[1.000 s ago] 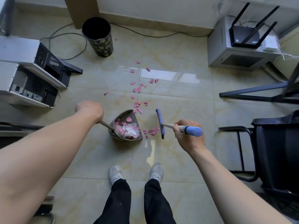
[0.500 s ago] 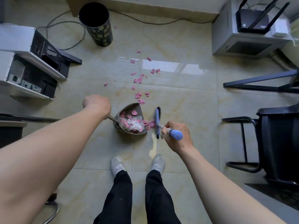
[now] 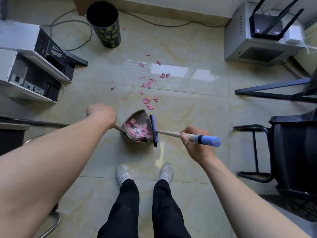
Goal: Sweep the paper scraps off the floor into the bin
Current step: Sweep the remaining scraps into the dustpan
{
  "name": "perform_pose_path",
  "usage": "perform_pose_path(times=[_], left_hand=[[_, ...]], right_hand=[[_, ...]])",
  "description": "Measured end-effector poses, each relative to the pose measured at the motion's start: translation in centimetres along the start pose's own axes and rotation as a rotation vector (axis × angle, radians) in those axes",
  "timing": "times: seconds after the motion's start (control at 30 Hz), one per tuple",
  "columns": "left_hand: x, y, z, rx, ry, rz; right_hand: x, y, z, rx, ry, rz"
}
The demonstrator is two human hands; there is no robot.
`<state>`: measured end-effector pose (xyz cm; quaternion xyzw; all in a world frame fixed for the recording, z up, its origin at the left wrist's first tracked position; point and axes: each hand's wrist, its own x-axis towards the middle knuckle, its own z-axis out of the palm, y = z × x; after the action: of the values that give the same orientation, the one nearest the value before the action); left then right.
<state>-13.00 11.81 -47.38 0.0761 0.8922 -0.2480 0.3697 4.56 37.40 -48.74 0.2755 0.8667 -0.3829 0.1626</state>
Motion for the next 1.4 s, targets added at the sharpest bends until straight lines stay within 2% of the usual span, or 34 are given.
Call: perform_pose_path(times=[0.17,0.37,0.5,0.7,0.83,1.0,1.1,1.2,1.4], left_hand=[[-0.2,-0.3,0.3,-0.056,-0.022,-0.012],[-0.4,-0.8,1.3,-0.128,-0.029,-0.017],[-0.7,-1.2,1.6,-0.146,-0.025,-0.015],[-1.6,-2.9,1.9,-0.128,-0.040,-0.007],[-2.1,-4.3,2.9,-0.142,-0.069,-0.047],[-2.0,-4.8,5.5,-0.161,-0.106,-0.084],[-1.9,-4.5,6.4,-0.180,-0.089,-0.089],[-1.7,-4.4,6.7,-0.180,-0.067,-0.076],[-1.5,-5.4,6.8,-0.180,-0.111,-0.039]], right_hand=[[0.3,0.1,1.7,-0.018,-0.019,0.014],[1.0,-1.8,4.4,-0.189,-0.128,-0.157],[0.7,-2.5,3.6,-0.212,-0.205,-0.204],[-0.8,-3.3,1.5,-0.075,-0.188,-0.142],[-1.6,-4.1,0.7,-0.017,-0.080,-0.080],[-1.9,-4.4,2.8,-0.065,0.005,-0.047],[-2.1,-4.1,5.1,-0.085,-0.031,-0.071],[-2.1,-4.0,6.8,-0.201,-0.103,-0.086],[-3.4,-3.3,6.3,-0.049,-0.160,-0.034]])
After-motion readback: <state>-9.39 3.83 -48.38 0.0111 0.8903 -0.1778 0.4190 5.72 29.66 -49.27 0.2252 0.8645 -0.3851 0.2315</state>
